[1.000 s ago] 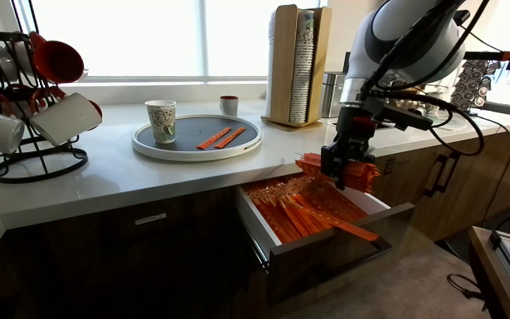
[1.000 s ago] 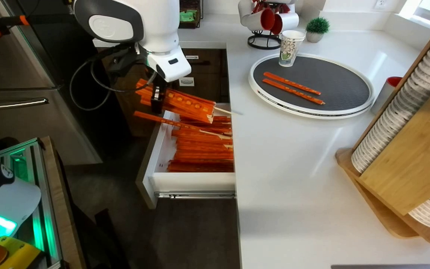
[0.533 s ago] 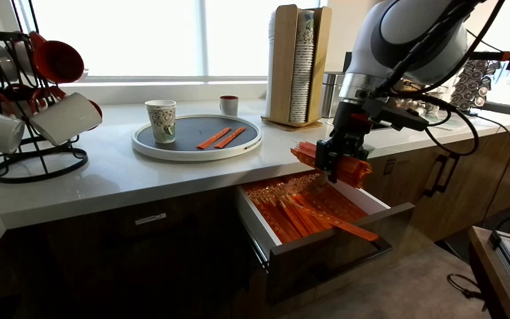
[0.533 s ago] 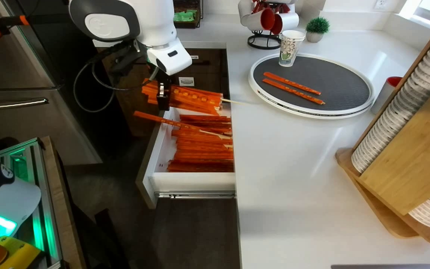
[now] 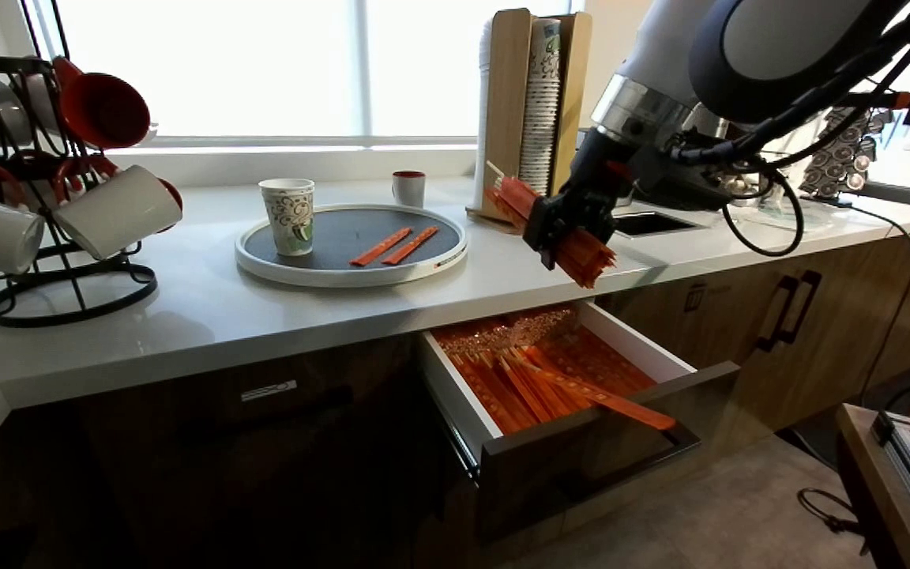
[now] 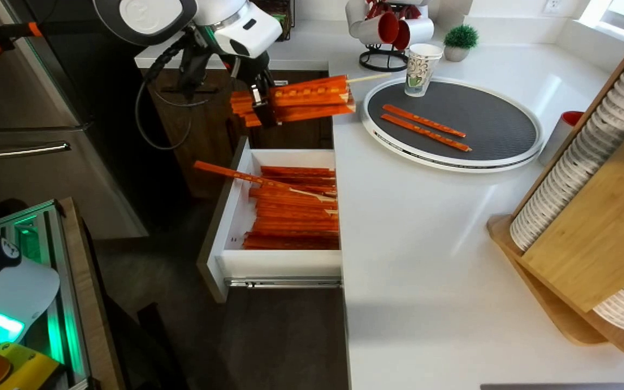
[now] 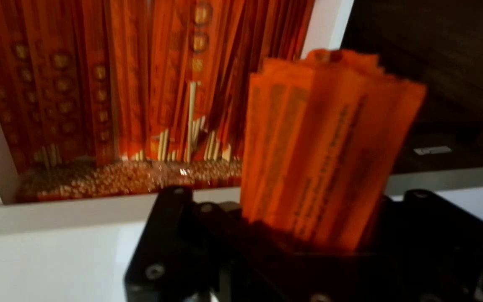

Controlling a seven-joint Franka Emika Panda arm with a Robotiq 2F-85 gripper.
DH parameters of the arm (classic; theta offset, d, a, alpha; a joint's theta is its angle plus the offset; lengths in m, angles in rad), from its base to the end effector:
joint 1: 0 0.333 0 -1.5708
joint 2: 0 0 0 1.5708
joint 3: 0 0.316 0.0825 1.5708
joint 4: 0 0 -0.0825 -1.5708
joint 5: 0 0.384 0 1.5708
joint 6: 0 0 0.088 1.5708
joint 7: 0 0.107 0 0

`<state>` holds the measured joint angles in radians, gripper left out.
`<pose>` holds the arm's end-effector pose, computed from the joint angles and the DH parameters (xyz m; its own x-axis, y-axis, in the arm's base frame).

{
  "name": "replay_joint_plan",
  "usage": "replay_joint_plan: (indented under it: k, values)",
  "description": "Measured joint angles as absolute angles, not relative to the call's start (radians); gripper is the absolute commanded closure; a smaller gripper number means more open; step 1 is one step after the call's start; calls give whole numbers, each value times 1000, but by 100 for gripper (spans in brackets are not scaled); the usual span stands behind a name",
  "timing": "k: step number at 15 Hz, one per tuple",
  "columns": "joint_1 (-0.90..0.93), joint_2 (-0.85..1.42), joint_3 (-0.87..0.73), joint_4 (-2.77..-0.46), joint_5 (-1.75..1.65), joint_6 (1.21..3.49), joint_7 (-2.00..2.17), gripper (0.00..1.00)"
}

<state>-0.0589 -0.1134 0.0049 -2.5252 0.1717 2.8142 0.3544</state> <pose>0.4849 -0.0346 0.3606 0.7812 -0.5364 0.3193 -0.4814 -0.8433 -0.2390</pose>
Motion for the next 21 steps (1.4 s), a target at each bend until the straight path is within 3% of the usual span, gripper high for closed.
replay_joint_plan:
  k: [8,15,21]
  values:
    - [-85,12,3,-2471,44,3266,369,100]
    - [-153,194,99,-2272,30,3304,308,100]
    - [-183,231,115,-2231,9,3314,272,100]
